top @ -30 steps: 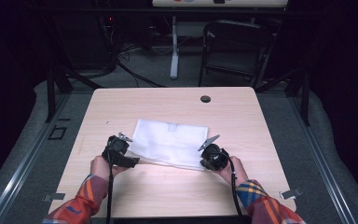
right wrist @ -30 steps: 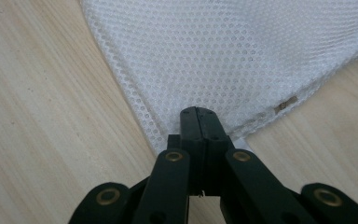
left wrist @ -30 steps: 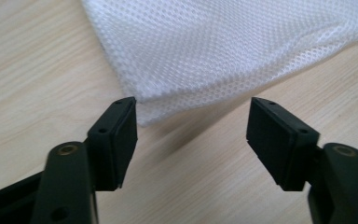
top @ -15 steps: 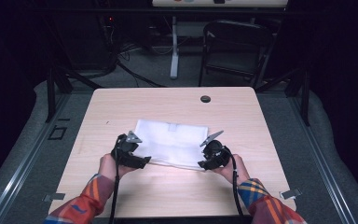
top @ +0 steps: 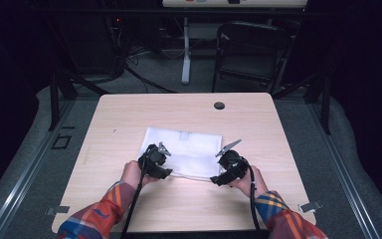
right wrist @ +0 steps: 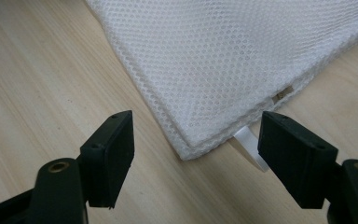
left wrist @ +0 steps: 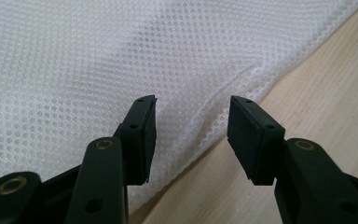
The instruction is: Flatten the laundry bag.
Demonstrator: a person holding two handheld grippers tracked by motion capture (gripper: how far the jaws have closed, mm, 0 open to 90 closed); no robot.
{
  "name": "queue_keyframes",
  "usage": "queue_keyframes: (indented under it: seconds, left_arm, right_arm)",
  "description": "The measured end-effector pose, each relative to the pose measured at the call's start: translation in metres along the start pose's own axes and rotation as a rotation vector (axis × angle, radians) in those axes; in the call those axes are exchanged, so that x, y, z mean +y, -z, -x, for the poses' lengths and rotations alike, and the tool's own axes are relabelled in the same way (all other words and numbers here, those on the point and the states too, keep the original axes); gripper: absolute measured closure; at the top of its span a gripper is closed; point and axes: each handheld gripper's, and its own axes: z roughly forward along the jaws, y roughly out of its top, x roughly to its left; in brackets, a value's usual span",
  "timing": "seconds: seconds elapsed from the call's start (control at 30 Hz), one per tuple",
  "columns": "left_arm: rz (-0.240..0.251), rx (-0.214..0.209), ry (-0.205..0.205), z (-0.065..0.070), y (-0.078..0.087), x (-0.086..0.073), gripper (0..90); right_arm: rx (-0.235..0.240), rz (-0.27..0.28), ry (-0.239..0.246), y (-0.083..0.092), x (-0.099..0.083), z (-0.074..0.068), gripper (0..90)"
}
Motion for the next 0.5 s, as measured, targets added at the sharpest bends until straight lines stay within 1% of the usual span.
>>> queue_keyframes:
  seconds: [0.03, 0.07, 0.13, 0.17, 0.2, 0.27, 0.3, 0.33, 0.37, 0.4, 0.47, 0.5]
  left_arm:
    - [0.0, 0.0, 0.0, 0.0, 0.0, 0.0, 54.7]
    - [-0.011, 0.004, -0.003, 0.0, -0.004, 0.001, 55.5]
    - [-0.016, -0.004, -0.001, 0.001, -0.006, 0.001, 59.7]
    - [-0.019, -0.006, -0.001, 0.001, -0.008, 0.002, 59.7]
    - [-0.021, -0.017, 0.0, 0.002, -0.011, 0.002, 64.1]
    - [-0.02, -0.015, -0.007, 0.003, -0.011, 0.002, 68.4]
    - [-0.011, -0.021, -0.009, 0.006, -0.012, 0.002, 70.8]
    - [-0.012, -0.023, -0.02, 0.007, -0.012, 0.002, 73.1]
    - [-0.012, -0.023, -0.02, 0.007, -0.012, 0.002, 74.6]
    - [-0.013, -0.03, -0.032, 0.012, -0.012, 0.002, 77.1]
    - [-0.015, -0.038, -0.038, 0.014, -0.012, 0.002, 80.2]
    - [-0.022, -0.041, -0.055, 0.019, -0.012, 0.003, 81.6]
  right_arm:
    - [0.001, -0.003, -0.001, 0.0, 0.0, 0.0, 27.9]
    - [0.005, -0.006, -0.002, 0.0, 0.0, 0.0, 28.3]
    - [0.01, -0.008, 0.001, -0.001, -0.001, 0.0, 28.9]
    - [0.01, -0.008, 0.001, -0.001, -0.001, 0.0, 28.9]
    - [0.011, -0.007, -0.003, 0.0, -0.001, -0.001, 29.2]
    - [0.01, 0.0, -0.008, 0.0, -0.002, 0.0, 29.8]
    - [0.013, -0.004, -0.009, 0.001, -0.002, 0.0, 30.1]
    - [0.011, -0.006, -0.007, 0.001, -0.002, 0.001, 30.6]
    - [0.011, 0.001, -0.014, 0.001, -0.003, 0.001, 31.2]
    - [0.016, 0.004, -0.017, 0.001, -0.003, 0.001, 31.2]
    - [0.012, -0.002, -0.014, 0.002, -0.004, 0.001, 31.5]
    - [0.014, 0.0, -0.009, 0.003, -0.005, 0.001, 32.4]
